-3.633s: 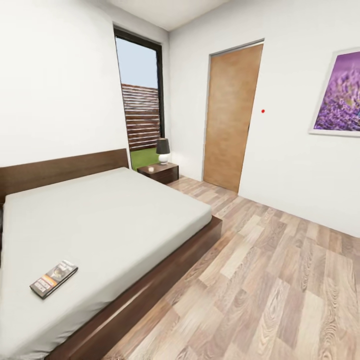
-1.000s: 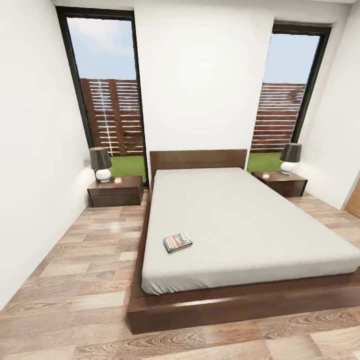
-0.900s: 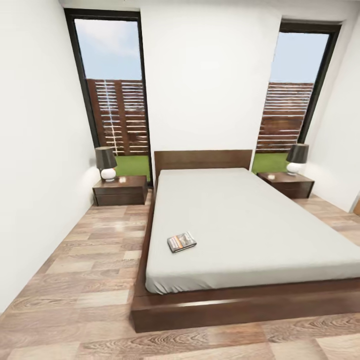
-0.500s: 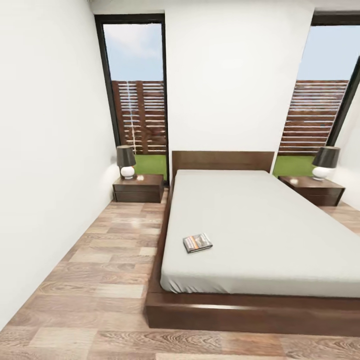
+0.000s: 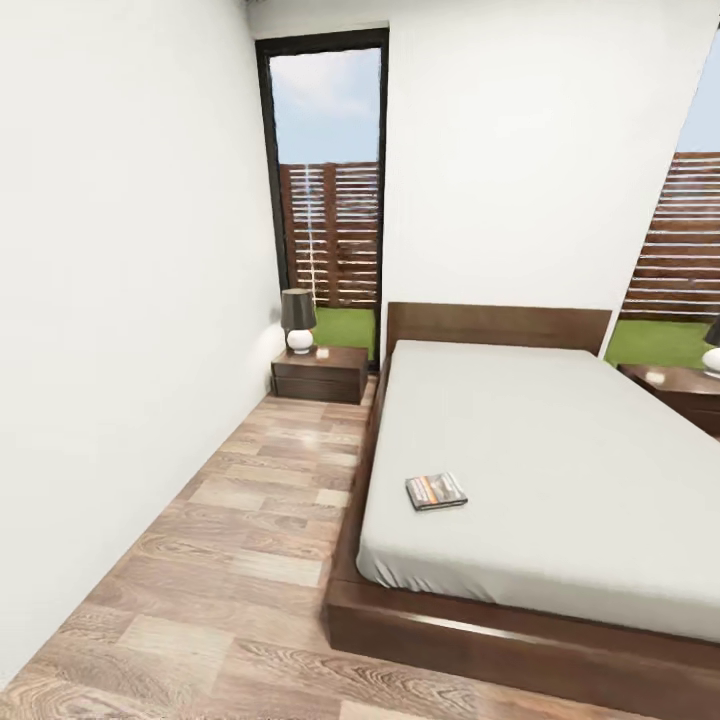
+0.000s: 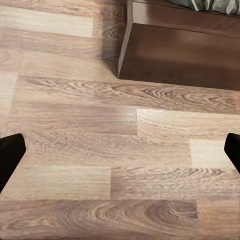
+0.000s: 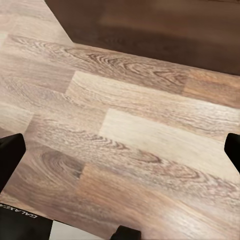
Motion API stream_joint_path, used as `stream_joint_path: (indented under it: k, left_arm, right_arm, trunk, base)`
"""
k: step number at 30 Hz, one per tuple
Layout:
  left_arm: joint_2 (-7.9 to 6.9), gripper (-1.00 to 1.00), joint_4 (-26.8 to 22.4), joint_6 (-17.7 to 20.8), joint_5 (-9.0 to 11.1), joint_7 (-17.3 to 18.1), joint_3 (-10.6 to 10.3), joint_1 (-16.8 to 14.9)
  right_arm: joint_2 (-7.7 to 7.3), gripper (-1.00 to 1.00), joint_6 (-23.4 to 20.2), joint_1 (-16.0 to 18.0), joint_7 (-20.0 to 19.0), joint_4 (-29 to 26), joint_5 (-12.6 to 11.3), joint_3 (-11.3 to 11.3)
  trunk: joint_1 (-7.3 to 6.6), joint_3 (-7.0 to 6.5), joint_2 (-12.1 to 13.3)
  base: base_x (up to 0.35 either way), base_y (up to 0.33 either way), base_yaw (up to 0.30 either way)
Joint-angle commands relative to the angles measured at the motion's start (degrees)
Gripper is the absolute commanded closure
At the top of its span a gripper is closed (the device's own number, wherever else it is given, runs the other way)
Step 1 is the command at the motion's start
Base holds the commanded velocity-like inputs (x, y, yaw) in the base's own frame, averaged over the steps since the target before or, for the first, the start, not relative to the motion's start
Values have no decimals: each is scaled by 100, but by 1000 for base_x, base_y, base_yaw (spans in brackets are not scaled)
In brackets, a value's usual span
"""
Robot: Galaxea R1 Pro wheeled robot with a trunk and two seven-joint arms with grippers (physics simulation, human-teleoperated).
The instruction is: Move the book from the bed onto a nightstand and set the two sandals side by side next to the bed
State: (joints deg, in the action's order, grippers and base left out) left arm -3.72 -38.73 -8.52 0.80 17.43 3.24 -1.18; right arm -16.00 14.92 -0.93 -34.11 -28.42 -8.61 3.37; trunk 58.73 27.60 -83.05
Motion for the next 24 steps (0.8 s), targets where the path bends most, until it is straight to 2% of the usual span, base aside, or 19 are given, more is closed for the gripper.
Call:
stream_joint_path:
  k: [1,24]
  left_arm:
    - [3,-100,6,-9,8,41,19,-5]
    - [1,-100,6,-9,8,43,19,-5]
  right_arm:
    - [1,-100,-16,-3,-43,-6,-45,15]
    - [1,-100,-16,-3,-43,-6,-45,14]
  trunk:
    - [0,5,-3]
    - [0,5,-3]
  base:
    - [0,0,293]
    - [0,0,293]
